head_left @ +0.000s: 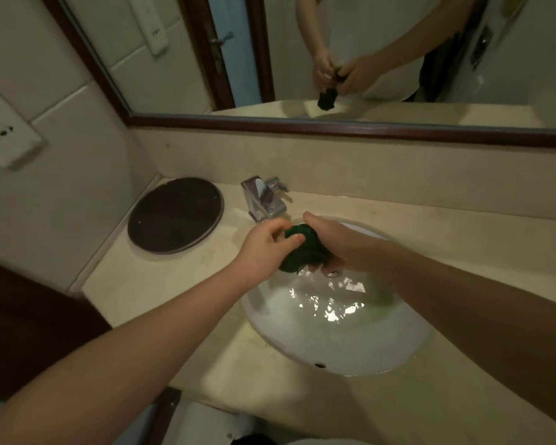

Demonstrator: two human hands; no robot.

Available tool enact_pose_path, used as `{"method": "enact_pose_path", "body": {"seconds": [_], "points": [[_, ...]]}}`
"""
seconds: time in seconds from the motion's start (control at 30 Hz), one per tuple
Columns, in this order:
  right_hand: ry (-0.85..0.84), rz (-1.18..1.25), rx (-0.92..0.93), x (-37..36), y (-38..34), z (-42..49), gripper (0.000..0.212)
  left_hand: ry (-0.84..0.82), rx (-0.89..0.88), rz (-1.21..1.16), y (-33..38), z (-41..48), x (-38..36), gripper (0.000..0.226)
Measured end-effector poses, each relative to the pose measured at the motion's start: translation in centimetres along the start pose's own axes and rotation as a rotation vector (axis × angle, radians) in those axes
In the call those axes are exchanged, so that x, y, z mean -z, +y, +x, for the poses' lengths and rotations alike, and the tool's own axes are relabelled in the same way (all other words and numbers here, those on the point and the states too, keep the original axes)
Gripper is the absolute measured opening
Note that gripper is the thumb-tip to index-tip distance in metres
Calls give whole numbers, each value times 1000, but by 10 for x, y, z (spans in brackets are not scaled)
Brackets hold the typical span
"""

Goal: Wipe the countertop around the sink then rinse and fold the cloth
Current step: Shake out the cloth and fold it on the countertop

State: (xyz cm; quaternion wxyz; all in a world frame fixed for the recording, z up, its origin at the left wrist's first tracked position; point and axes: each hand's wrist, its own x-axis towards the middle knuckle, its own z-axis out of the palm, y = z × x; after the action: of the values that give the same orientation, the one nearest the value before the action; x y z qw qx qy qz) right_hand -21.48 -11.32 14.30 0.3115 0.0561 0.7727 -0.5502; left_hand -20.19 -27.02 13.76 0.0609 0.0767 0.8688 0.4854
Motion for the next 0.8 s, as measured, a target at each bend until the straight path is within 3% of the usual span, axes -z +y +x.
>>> {"method": "enact_pose_path", "body": {"seconds": [0.07,0.17,0.33,0.53,0.63,0.8], "points": [[91,-152,63,0,-8,-1,63,28,93,-139,-6,1,12,10],[221,-440,166,-3,-19,5,65,-47,206,-348,-16,3,33,20],[290,-574,291,-16,-47,6,38,-86,141,-192,-22,10,79,25],[217,-510,287,-28,-72,3,13,17,49,-258,-33,23,128,38],[168,-496,200,-37,-90,2,19,30,7,-328,-36,25,145,38],[283,-349,141,-55,-120,-4,7,-11,-10,-474,-36,24,173,26]]}}
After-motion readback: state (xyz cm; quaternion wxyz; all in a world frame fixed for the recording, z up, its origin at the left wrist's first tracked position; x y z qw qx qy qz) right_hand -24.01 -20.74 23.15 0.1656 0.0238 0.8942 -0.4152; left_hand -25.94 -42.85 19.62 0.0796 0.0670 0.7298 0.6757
